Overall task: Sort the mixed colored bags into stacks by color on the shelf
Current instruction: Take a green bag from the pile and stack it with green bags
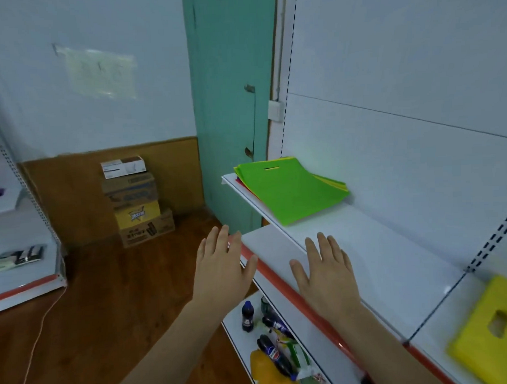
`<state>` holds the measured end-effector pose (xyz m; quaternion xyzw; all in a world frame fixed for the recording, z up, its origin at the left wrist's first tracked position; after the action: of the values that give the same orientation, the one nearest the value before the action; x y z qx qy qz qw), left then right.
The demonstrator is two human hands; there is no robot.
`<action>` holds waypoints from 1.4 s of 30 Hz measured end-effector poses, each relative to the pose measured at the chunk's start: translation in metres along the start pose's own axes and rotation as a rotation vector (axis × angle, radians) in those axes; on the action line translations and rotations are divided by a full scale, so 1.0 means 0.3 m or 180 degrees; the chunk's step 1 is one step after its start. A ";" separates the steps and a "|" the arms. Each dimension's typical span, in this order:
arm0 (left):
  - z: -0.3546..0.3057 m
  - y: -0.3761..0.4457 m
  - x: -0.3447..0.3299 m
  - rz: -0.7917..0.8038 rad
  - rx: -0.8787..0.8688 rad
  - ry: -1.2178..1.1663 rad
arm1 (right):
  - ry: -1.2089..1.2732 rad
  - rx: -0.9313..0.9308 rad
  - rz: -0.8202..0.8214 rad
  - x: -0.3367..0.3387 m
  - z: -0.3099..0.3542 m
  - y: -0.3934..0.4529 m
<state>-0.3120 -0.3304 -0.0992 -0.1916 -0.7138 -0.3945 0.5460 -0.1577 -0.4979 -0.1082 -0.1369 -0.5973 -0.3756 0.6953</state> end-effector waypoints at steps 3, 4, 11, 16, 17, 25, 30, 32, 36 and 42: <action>0.041 0.166 -0.074 0.0003 -0.0122 -0.0032 | 0.0014 -0.0080 -0.0122 -0.053 0.011 0.156; 0.051 0.225 -0.097 0.0013 -0.0184 -0.0020 | 0.0030 -0.0115 -0.0172 -0.069 0.015 0.209; 0.076 0.631 -0.195 0.0092 -0.0566 0.0137 | 0.0043 -0.0391 -0.0348 -0.141 0.017 0.574; 0.067 0.842 -0.277 0.0253 -0.0770 0.0038 | -0.0129 -0.0636 -0.0199 -0.186 0.016 0.736; 0.059 0.877 -0.295 0.0268 -0.0855 0.0057 | -0.0203 -0.0680 -0.0154 -0.198 0.016 0.757; 0.055 1.129 -0.431 0.0533 -0.1312 0.0223 | -0.0641 -0.1201 0.0206 -0.251 -0.024 0.830; 0.058 1.131 -0.464 0.0565 -0.1908 0.0407 | -0.0830 -0.1755 0.0089 -0.240 0.015 0.825; 0.038 1.109 -0.472 0.0438 -0.2204 0.0280 | -0.0948 -0.2209 -0.0035 -0.237 0.040 0.791; 0.044 1.132 -0.457 0.0219 -0.2352 -0.0067 | -0.1034 -0.3261 -0.0296 -0.216 0.067 0.694; 0.060 1.148 -0.479 0.0562 -0.2253 0.0137 | -0.0719 -0.3482 -0.0521 -0.192 0.050 0.664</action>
<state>-0.0332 -0.0820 -0.1126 -0.4212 -0.5022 -0.5724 0.4927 -0.0322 -0.3321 -0.1069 -0.4700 -0.3950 -0.6661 0.4235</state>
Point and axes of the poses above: each hand's wrist, its own y-axis towards the middle knuckle, its own x-axis out of the back of the hand, z = x × y, the point moved 3 cm from there along y, towards the middle knuckle, and after that the axes turned 6 degrees about y, right-handed, at the moved point
